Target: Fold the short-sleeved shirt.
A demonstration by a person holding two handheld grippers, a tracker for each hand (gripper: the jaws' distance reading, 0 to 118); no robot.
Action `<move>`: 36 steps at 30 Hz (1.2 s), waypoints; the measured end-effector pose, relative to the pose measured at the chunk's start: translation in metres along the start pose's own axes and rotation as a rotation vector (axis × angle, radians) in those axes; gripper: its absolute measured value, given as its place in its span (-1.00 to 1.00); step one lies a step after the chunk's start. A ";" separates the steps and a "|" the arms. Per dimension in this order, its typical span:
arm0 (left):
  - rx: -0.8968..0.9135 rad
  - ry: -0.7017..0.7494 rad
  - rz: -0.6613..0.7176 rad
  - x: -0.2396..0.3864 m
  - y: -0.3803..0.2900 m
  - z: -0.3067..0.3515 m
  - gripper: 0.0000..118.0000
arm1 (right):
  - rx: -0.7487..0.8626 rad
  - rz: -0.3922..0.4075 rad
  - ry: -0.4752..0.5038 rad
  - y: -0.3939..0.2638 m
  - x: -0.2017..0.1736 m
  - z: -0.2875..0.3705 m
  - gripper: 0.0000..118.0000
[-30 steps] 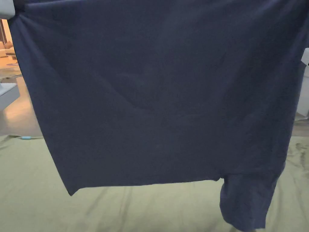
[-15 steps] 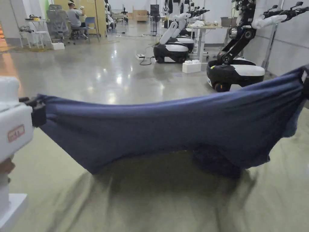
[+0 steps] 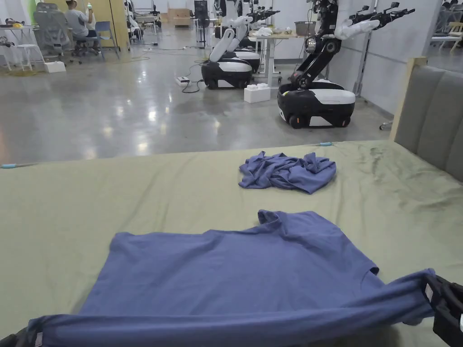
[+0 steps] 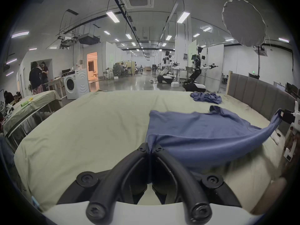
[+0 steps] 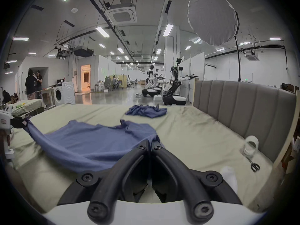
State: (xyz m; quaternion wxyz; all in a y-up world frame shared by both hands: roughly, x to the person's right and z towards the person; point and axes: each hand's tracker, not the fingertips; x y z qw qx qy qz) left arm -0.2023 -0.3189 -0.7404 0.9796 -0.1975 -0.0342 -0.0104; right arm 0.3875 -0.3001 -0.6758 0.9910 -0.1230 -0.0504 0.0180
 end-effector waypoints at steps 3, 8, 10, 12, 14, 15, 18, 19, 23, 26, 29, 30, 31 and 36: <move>-0.095 -0.047 -0.026 -0.010 -0.023 0.039 -0.97 | -0.064 0.048 0.035 -0.022 0.000 0.042 -0.94; -0.130 -0.061 -0.063 -0.017 -0.058 0.082 -0.97 | -0.150 0.160 0.065 -0.060 -0.003 0.088 -0.94; -0.155 -0.076 -0.073 -0.017 -0.071 0.085 -0.97 | -0.216 0.134 0.051 -0.076 -0.001 0.091 -0.94; -0.187 -0.082 -0.064 -0.017 -0.084 0.081 -0.93 | -0.288 0.136 0.050 -0.091 0.001 0.089 -0.94; -0.224 -0.075 -0.069 -0.014 -0.093 0.074 -0.55 | -0.348 0.156 0.039 -0.104 0.000 0.086 -0.91; -0.236 -0.074 -0.066 -0.015 -0.096 0.072 -0.55 | -0.370 0.147 0.047 -0.108 0.000 0.085 -0.91; -0.340 -0.049 0.021 -0.021 -0.105 0.066 0.97 | -0.481 0.066 -0.006 -0.117 0.004 0.085 0.14; -0.314 -0.068 0.063 -0.026 -0.100 0.077 1.00 | -0.475 0.020 0.000 -0.117 0.008 0.090 0.85; -0.163 -0.047 0.086 -0.029 -0.071 0.130 1.00 | -0.276 -0.027 0.022 -0.073 0.010 0.147 0.97; -0.071 -0.016 0.198 -0.029 -0.060 0.172 0.56 | -0.120 -0.001 0.038 -0.067 -0.002 0.174 0.06; -0.024 -0.006 0.221 -0.020 -0.052 0.189 -1.00 | -0.098 -0.017 -0.026 -0.053 -0.012 0.184 -0.96; -0.061 -0.062 0.203 -0.016 -0.050 0.188 -1.00 | -0.111 -0.035 0.090 -0.060 -0.008 0.182 -0.96; -0.095 -0.109 0.176 -0.013 -0.049 0.182 -1.00 | -0.114 -0.008 0.109 -0.060 -0.011 0.181 -0.96; -0.190 -0.070 0.020 -0.024 -0.058 0.126 -0.35 | -0.161 0.072 0.046 -0.059 -0.035 0.165 -0.96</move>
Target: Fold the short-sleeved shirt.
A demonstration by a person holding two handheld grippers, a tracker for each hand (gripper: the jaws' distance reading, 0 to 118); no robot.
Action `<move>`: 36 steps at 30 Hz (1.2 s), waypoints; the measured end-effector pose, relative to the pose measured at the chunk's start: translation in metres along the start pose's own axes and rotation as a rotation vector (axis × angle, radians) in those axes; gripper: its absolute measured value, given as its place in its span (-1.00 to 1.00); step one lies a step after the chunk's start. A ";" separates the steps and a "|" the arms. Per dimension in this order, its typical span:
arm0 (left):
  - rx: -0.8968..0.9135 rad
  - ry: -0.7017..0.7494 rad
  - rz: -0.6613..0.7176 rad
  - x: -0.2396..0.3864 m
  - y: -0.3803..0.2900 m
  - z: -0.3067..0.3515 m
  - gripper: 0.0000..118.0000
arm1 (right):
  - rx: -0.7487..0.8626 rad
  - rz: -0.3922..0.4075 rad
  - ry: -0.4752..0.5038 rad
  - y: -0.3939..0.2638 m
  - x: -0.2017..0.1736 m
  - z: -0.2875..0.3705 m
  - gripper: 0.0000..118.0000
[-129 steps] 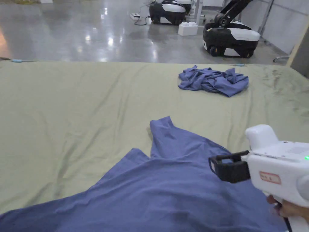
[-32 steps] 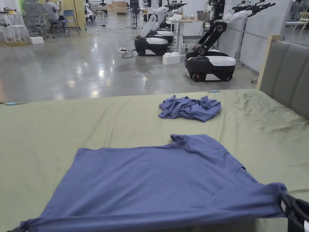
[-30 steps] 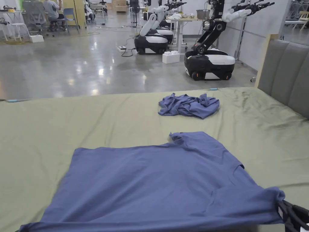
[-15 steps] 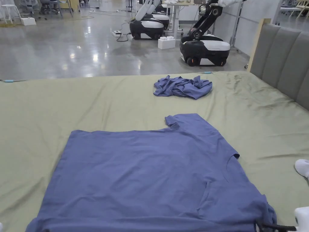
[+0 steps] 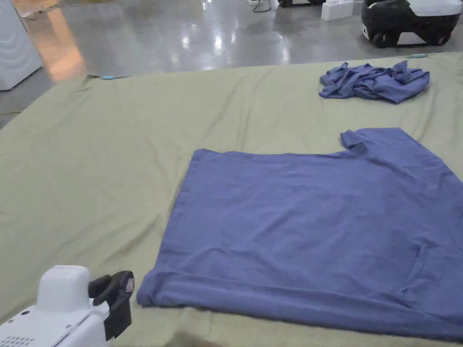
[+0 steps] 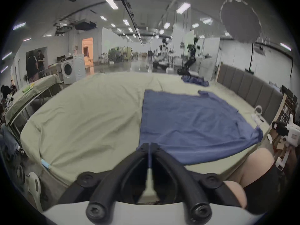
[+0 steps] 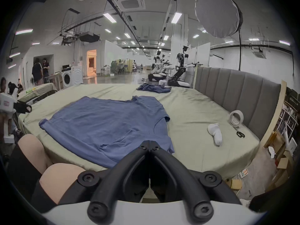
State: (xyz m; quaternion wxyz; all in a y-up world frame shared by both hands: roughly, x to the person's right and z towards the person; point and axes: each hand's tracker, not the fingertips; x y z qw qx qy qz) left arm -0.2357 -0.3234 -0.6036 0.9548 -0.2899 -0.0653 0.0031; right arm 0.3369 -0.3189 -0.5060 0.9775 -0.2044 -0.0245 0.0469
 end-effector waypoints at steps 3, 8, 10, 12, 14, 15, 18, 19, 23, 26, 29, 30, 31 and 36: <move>-0.131 -0.034 0.061 -0.006 -0.006 -0.048 0.87 | -0.017 -0.008 -0.008 0.006 -0.011 0.000 -0.96; -0.164 0.019 0.032 -0.005 -0.007 -0.094 0.31 | -0.077 -0.019 -0.001 0.004 -0.009 -0.010 -0.96; -0.166 0.008 0.052 -0.005 -0.009 -0.097 0.03 | -0.103 -0.031 -0.009 0.003 -0.009 -0.013 -0.96; -0.089 0.019 0.067 -0.001 -0.015 -0.093 -0.99 | -0.118 -0.038 -0.007 0.002 -0.010 -0.015 -0.96; -0.227 -0.037 0.019 0.007 -0.023 -0.095 -0.99 | -0.134 -0.050 0.002 0.001 -0.008 -0.017 -0.96; -0.207 -0.021 0.005 0.012 -0.029 -0.093 -0.99 | -0.139 -0.052 0.003 0.001 -0.008 -0.019 -0.96; -0.172 -0.002 -0.029 0.009 -0.022 -0.079 -0.99 | -0.141 -0.047 0.001 -0.005 -0.001 -0.024 -0.96; -0.157 -0.001 0.002 0.006 -0.020 -0.075 -0.99 | -0.139 -0.046 0.001 -0.004 0.001 -0.026 -0.96; -0.082 0.016 0.057 -0.001 -0.002 -0.057 -0.99 | -0.175 -0.021 -0.035 -0.004 0.010 -0.044 -0.95; -0.074 -0.006 0.064 0.000 0.008 -0.053 -0.99 | -0.244 -0.047 -0.056 -0.017 0.035 -0.071 0.70; -0.068 -0.001 0.036 0.021 0.015 -0.050 -0.99 | -0.281 -0.102 -0.029 -0.028 0.055 -0.095 0.87; -0.068 0.000 0.030 0.025 0.015 -0.051 -0.99 | -0.331 -0.112 0.004 -0.038 0.052 -0.105 0.56; -0.071 0.000 0.028 0.030 0.014 -0.052 -0.99 | -0.382 -0.095 -0.004 -0.042 0.054 -0.111 -0.02; -0.093 0.009 0.030 0.026 0.016 -0.053 -0.99 | -0.368 -0.066 0.038 -0.030 0.040 -0.104 -0.81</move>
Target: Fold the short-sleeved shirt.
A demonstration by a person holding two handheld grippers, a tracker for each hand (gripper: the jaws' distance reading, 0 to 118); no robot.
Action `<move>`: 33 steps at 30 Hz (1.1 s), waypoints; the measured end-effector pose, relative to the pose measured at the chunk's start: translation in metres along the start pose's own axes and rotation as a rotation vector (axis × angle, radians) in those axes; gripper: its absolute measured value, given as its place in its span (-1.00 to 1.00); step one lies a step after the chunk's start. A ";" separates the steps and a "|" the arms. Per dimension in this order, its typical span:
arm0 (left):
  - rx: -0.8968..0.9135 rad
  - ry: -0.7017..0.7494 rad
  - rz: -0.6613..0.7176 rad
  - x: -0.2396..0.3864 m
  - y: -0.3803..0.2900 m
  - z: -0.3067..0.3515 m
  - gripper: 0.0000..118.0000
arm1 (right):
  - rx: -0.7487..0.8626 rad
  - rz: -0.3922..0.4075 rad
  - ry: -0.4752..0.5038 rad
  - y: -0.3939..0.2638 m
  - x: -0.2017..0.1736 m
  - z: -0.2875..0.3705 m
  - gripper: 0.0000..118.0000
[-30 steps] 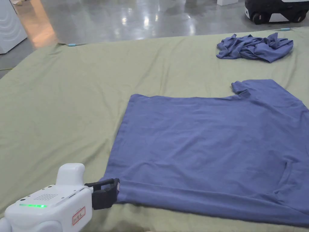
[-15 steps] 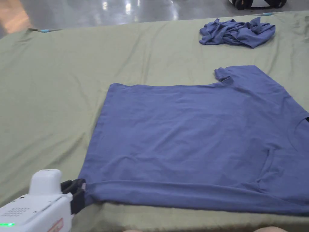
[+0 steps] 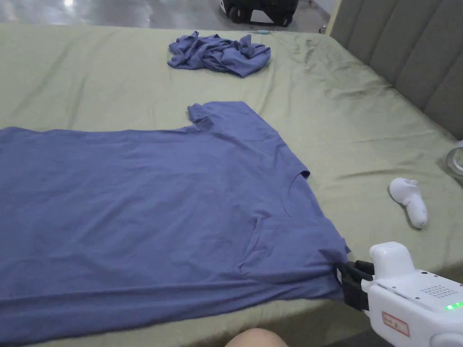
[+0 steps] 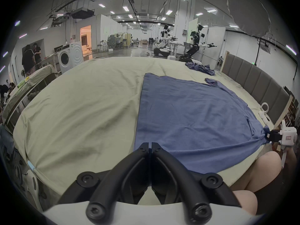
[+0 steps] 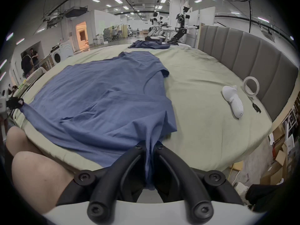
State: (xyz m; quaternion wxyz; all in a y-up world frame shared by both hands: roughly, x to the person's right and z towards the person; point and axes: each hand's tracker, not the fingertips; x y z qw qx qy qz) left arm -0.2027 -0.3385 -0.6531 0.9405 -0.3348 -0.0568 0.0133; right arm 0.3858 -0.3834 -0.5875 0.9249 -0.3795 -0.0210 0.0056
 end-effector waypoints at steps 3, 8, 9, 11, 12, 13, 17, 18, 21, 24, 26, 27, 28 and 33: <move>0.000 0.001 0.014 -0.010 0.005 0.004 -0.99 | 0.011 0.039 -0.031 0.011 -0.013 0.021 -0.81; 0.013 0.005 -0.046 -0.012 0.045 -0.003 -0.99 | 0.003 0.027 0.005 0.072 0.004 0.033 -0.81; -0.006 0.008 -0.060 -0.013 0.056 -0.011 -0.99 | -0.011 0.029 0.014 0.090 0.009 0.029 -0.81; -0.011 -0.006 -0.056 -0.019 0.079 -0.032 -0.99 | -0.034 0.046 0.017 0.127 0.007 0.018 -0.81; -0.034 -0.011 -0.054 -0.021 0.088 -0.047 -0.99 | -0.041 0.049 0.022 0.142 0.009 0.008 -0.81; -0.052 -0.007 -0.050 -0.022 0.093 -0.063 -0.99 | -0.066 0.058 0.039 0.154 0.011 -0.005 -0.81; -0.193 -0.017 0.015 -0.027 0.096 -0.129 -0.99 | -0.178 0.096 -0.023 0.171 0.008 -0.076 -0.81; -0.219 -0.014 0.016 -0.028 0.094 -0.142 -0.99 | -0.198 0.066 -0.034 0.166 0.013 -0.096 -0.81; -0.226 0.009 0.007 -0.029 0.084 -0.162 -0.99 | -0.217 0.030 -0.060 0.150 0.015 -0.125 -0.46; -0.205 -0.006 0.013 -0.041 0.076 -0.160 -0.03 | -0.226 0.016 -0.162 0.128 0.021 -0.126 0.73; -0.147 0.075 0.028 -0.048 0.080 -0.141 1.00 | -0.139 -0.056 -0.169 0.121 0.036 -0.102 0.75; -0.130 0.096 0.047 -0.056 0.083 -0.127 1.00 | -0.091 -0.109 -0.179 0.118 0.045 -0.086 0.75; -0.073 0.063 0.078 -0.063 0.084 -0.108 1.00 | -0.037 -0.149 -0.185 0.116 0.051 -0.066 0.75; 0.106 0.004 0.062 -0.052 0.069 0.006 0.92 | 0.209 -0.107 -0.072 0.088 0.039 0.045 -0.38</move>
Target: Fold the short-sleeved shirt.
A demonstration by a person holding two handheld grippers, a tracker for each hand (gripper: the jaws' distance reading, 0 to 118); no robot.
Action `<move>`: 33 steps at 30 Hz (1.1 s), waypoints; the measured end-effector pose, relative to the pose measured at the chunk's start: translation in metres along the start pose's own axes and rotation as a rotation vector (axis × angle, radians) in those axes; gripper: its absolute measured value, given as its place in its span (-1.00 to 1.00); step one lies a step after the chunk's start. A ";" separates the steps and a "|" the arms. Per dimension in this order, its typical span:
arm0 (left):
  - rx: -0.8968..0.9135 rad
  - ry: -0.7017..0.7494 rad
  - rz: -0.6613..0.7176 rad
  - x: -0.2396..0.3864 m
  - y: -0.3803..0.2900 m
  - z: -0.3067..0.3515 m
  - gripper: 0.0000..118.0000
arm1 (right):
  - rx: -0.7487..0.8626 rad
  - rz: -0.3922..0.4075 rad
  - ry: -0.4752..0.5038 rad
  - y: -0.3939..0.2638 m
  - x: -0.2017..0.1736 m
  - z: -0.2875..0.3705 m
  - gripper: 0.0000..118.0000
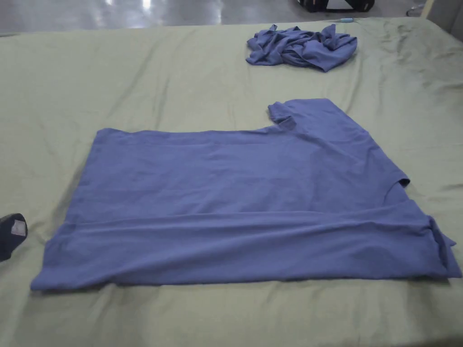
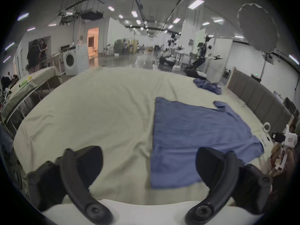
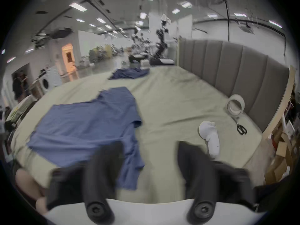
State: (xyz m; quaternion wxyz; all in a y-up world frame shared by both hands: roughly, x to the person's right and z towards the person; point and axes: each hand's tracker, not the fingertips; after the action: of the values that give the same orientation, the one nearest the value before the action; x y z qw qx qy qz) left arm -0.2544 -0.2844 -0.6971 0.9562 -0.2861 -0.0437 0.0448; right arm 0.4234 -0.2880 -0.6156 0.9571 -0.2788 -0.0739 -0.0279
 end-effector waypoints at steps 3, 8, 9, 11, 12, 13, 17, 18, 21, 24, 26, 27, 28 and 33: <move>0.007 0.002 -0.052 0.017 -0.030 0.035 -0.67 | 0.067 0.130 -0.053 -0.023 -0.028 0.040 -0.96; -0.131 -0.025 -0.117 0.035 -0.072 0.007 -1.00 | -0.050 0.141 0.081 -0.053 -0.063 0.044 -0.96; -0.139 -0.027 -0.123 0.037 -0.073 -0.004 -1.00 | -0.070 0.144 0.096 -0.057 -0.069 0.038 -0.96; -0.117 -0.008 -0.133 0.033 -0.071 -0.023 -1.00 | -0.080 0.155 0.094 -0.061 -0.077 0.033 -0.96; -0.114 0.001 -0.128 0.028 -0.070 -0.034 -0.69 | -0.091 0.155 0.097 -0.062 -0.081 0.028 -0.96; -0.122 0.001 -0.124 0.024 -0.065 -0.047 0.09 | -0.100 0.156 0.102 -0.062 -0.084 0.024 -0.96; -0.233 0.068 -0.097 0.031 -0.059 -0.096 0.98 | -0.115 0.182 0.125 -0.062 -0.096 0.018 -0.96; -0.263 0.061 -0.075 0.033 -0.062 -0.105 0.69 | -0.115 0.189 0.128 -0.060 -0.098 0.017 -0.96; -0.273 0.081 -0.097 0.040 -0.074 -0.108 -0.57 | -0.112 0.192 0.133 -0.060 -0.097 0.013 -0.96; -0.204 0.100 -0.235 0.062 -0.075 -0.089 -0.87 | -0.121 0.182 0.127 -0.061 -0.092 0.003 -0.96; -0.206 0.072 -0.251 0.064 -0.075 -0.080 -0.88 | -0.140 0.165 0.123 -0.062 -0.086 -0.010 -0.96; -0.192 0.065 -0.236 0.061 -0.071 -0.075 -0.89 | -0.144 0.157 0.120 -0.061 -0.082 -0.018 -0.96; -0.193 0.045 -0.216 0.057 -0.065 -0.072 -0.89 | -0.145 0.156 0.111 -0.060 -0.079 -0.025 -0.94; -0.120 0.022 -0.192 0.068 -0.045 -0.045 -0.89 | -0.200 0.126 0.045 -0.065 -0.044 -0.071 0.85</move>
State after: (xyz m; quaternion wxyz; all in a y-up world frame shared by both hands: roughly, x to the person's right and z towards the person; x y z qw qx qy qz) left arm -0.1795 -0.3386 -0.7062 0.9377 -0.3376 -0.0630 -0.0528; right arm 0.3822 -0.3802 -0.6471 0.9258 -0.3763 -0.0317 0.0187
